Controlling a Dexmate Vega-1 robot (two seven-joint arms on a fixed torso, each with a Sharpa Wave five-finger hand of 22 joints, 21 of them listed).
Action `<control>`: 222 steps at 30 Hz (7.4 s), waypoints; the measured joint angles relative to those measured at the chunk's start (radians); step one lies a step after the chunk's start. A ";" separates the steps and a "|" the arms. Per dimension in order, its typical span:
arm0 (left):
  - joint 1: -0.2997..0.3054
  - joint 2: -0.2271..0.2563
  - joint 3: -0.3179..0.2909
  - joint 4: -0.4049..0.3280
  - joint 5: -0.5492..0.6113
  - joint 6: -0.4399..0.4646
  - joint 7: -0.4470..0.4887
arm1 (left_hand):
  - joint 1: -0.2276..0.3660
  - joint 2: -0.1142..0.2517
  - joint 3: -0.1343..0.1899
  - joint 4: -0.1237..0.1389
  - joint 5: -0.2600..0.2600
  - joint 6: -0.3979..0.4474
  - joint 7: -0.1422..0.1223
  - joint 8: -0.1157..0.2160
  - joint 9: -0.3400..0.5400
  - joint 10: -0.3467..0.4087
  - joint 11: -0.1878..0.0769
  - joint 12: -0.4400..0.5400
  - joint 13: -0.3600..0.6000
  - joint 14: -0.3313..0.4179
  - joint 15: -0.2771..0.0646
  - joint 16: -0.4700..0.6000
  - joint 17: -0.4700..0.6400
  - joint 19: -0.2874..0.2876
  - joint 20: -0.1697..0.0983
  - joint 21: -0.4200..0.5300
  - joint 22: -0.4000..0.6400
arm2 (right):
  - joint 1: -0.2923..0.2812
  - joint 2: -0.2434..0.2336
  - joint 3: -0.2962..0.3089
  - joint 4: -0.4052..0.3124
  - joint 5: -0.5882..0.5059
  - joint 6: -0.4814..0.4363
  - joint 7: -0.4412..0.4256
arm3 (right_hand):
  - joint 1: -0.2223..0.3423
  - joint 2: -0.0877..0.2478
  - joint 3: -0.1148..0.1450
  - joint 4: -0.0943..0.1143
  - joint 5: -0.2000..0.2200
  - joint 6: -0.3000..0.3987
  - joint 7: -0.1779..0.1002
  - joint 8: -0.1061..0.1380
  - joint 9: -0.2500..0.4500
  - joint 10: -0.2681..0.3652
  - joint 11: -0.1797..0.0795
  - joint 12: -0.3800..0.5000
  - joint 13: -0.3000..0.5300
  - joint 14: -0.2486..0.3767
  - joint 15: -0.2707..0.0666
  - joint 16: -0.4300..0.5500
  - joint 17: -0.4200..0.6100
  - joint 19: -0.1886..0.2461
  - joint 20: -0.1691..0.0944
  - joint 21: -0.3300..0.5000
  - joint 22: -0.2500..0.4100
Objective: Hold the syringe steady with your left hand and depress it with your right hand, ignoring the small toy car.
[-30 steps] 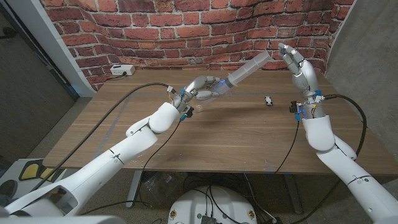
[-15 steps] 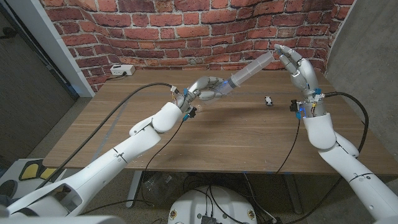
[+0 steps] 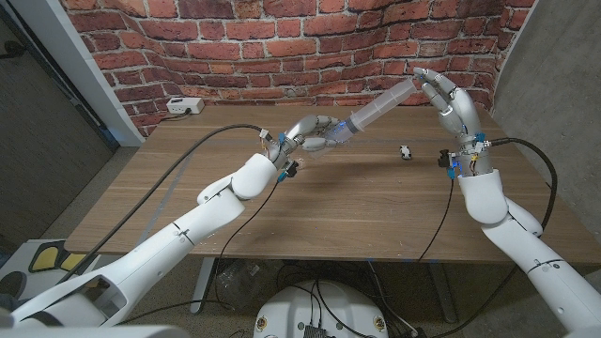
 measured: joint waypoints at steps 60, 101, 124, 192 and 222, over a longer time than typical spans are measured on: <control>0.015 -0.004 -0.008 -0.003 0.012 -0.035 0.029 | -0.009 -0.009 0.007 -0.007 -0.004 0.000 0.000 -0.002 0.000 0.000 0.000 -0.003 0.000 0.001 -0.001 -0.002 0.000 0.000 0.000 -0.007 0.000 | 0.023 -0.003 -0.009 0.044 0.026 0.055 0.020 | 0.057 0.012 0.012 -0.012 0.000 0.180 0.077 0.015 0.000 0.185 0.032 0.029 0.004 0.244 -0.009 0.021 0.000 0.287 -0.016 0.050 -0.004; -0.022 -0.035 0.008 0.050 0.003 -0.081 -0.002 | -0.013 -0.013 0.015 -0.015 -0.005 0.000 -0.004 -0.004 0.000 -0.006 -0.001 -0.007 0.000 -0.001 -0.003 -0.006 0.000 -0.007 0.004 -0.011 0.000 | 0.033 0.013 -0.031 0.055 0.051 0.047 0.044 | 0.067 0.012 0.019 -0.011 0.000 0.200 0.067 0.015 0.000 0.205 0.031 0.029 0.000 0.260 -0.014 0.020 0.000 0.295 -0.009 0.054 -0.004; -0.040 -0.048 0.016 0.064 0.010 -0.089 -0.002 | -0.013 -0.013 0.020 -0.019 -0.008 -0.002 -0.005 -0.010 0.000 -0.005 -0.002 -0.008 0.000 -0.006 -0.005 -0.002 0.000 -0.011 0.000 -0.014 0.000 | 0.048 0.013 -0.055 0.072 0.053 0.050 0.041 | 0.075 0.020 0.019 -0.011 0.000 0.216 0.066 0.009 0.000 0.221 0.025 0.029 0.000 0.282 -0.021 0.014 0.000 0.302 -0.009 0.050 -0.005; -0.092 -0.071 0.032 0.097 0.033 -0.132 -0.027 | -0.024 -0.024 0.063 -0.003 -0.012 -0.005 -0.009 -0.014 0.000 -0.016 -0.006 -0.011 0.001 -0.015 0.001 -0.004 -0.003 -0.018 0.004 -0.022 0.000 | 0.050 0.017 -0.104 0.072 0.090 0.037 0.075 | 0.082 0.026 0.023 -0.007 -0.004 0.250 0.054 0.001 0.000 0.260 0.018 0.025 0.000 0.323 -0.034 0.013 0.000 0.332 -0.011 0.039 -0.005; -0.099 -0.072 0.033 0.106 0.033 -0.145 -0.035 | -0.032 -0.032 0.068 -0.007 -0.015 -0.006 -0.009 -0.014 -0.001 -0.016 -0.005 -0.008 0.000 -0.015 0.001 -0.006 -0.002 -0.018 0.004 -0.026 0.000 | 0.061 0.020 -0.135 0.074 0.095 0.032 0.082 | 0.086 0.030 0.029 -0.001 -0.004 0.262 0.055 0.001 0.000 0.276 0.013 0.021 0.000 0.330 -0.033 0.005 0.000 0.341 -0.020 0.034 0.001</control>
